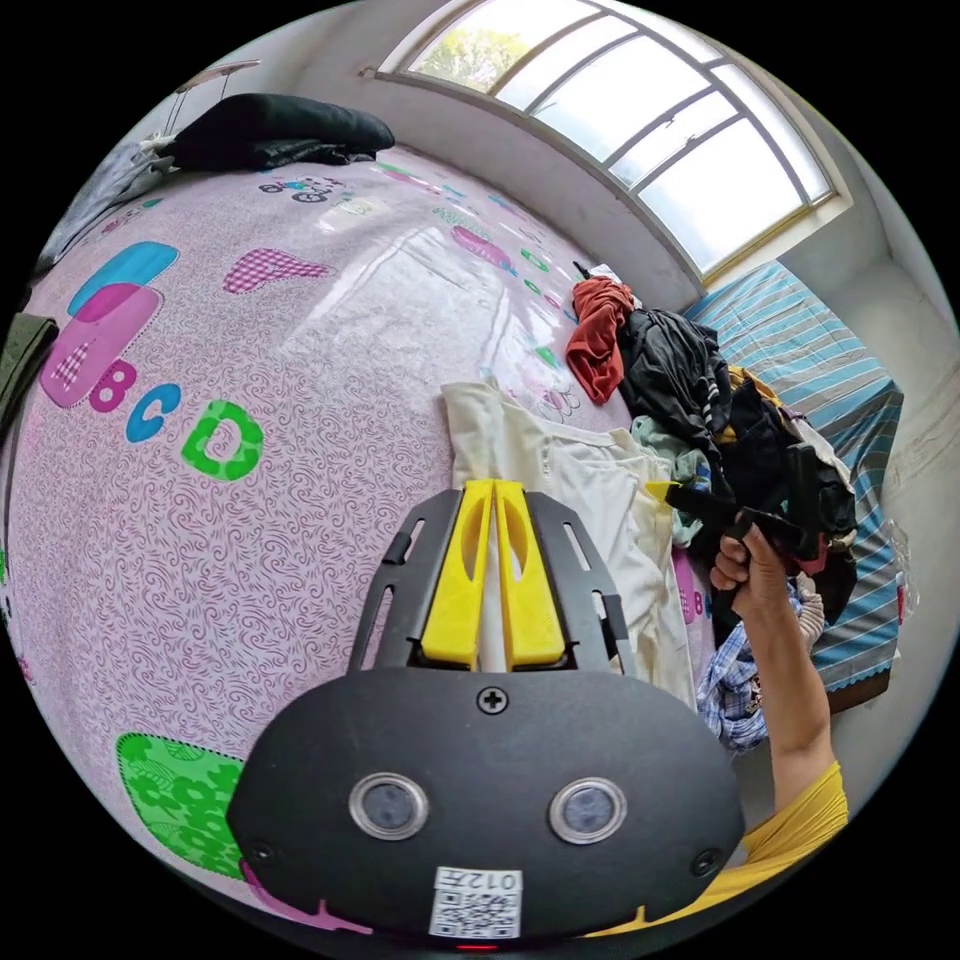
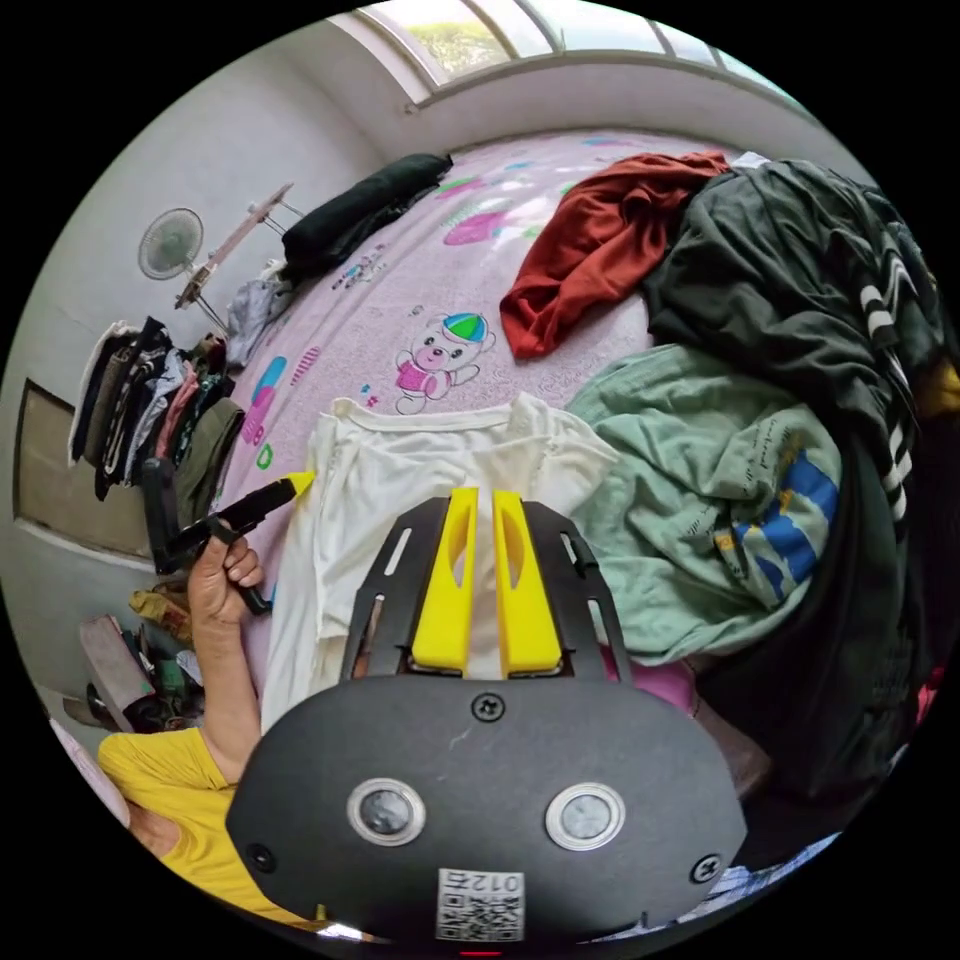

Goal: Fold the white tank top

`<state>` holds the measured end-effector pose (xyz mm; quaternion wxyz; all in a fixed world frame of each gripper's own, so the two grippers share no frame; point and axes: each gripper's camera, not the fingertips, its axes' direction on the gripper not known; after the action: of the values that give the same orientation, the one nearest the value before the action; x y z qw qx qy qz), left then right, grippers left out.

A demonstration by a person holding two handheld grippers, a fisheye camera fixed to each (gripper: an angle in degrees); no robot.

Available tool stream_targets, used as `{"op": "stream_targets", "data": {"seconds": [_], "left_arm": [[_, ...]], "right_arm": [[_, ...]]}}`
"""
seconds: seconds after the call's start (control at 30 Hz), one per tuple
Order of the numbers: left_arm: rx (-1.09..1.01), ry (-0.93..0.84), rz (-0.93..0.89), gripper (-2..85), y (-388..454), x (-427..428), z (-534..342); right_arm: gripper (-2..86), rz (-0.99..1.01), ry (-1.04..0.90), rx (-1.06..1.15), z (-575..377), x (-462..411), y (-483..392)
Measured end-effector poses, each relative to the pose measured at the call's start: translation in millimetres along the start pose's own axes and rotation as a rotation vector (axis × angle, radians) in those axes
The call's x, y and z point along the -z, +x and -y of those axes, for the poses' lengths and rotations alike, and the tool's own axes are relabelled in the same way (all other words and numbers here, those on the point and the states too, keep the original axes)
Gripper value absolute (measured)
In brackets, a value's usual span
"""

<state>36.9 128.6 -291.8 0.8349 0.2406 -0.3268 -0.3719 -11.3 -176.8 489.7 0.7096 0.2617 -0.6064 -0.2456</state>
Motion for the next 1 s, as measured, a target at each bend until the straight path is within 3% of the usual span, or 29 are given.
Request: {"op": "stream_targets", "data": {"seconds": [0.1, 0.3, 0.57, 0.83, 1.0], "left_arm": [[-0.039, 0.029, 0.015, 0.6, 8.4, 14.5, 7.5], [-0.054, -0.008, -0.035, 0.5, 10.6, 3.0, 22.1], [-0.076, -0.077, 0.014, 0.4, 13.4, -11.0, 40.9], [-0.083, -0.082, 0.036, 0.4, 5.9, 1.1, 58.1], [-0.075, -0.082, 0.02, 0.4, -4.0, 14.0, 67.8]], "right_arm": [[4.1, 0.091, 0.034, 0.084, -33.2, 23.7, -11.2], [7.0, 0.194, -0.098, 0.167, -84.3, 16.1, -21.1], [1.5, 0.191, -0.051, 0.262, -107.3, 34.8, -31.2], [0.8, 0.223, -0.203, 0.1, -130.3, 15.2, 2.8], [0.9, 0.189, -0.138, 0.063, -154.2, 24.2, 7.2]]}}
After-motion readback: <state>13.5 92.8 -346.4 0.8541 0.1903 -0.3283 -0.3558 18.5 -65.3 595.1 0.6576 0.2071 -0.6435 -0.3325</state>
